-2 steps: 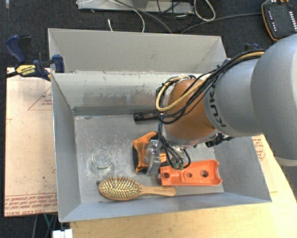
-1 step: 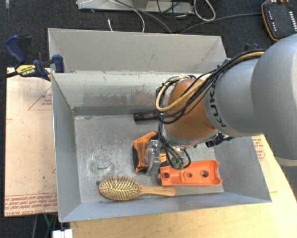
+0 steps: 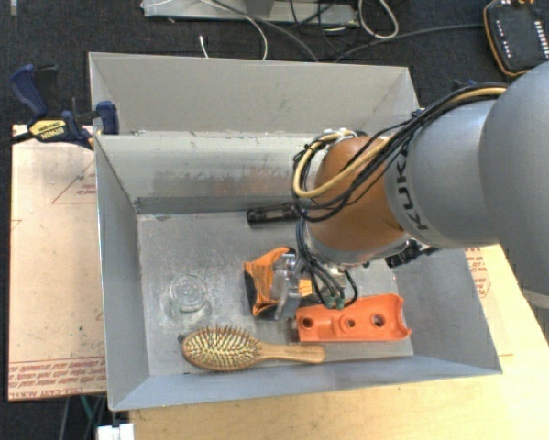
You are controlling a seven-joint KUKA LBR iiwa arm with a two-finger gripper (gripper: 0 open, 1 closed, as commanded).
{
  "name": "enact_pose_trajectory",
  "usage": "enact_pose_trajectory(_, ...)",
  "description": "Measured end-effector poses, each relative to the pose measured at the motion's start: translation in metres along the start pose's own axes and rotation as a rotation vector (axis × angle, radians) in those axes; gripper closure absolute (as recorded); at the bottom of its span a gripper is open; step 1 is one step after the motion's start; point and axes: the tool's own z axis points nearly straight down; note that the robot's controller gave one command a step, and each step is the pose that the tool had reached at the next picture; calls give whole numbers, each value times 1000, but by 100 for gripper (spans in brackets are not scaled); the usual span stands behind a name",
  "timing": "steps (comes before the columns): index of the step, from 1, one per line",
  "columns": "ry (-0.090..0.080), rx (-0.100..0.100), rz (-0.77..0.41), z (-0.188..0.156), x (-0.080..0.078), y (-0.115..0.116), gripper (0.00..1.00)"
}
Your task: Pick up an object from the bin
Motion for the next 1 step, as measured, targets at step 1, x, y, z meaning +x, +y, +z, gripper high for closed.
enact_pose_trajectory(1,-6,-2,0,-19,-2,1,100)
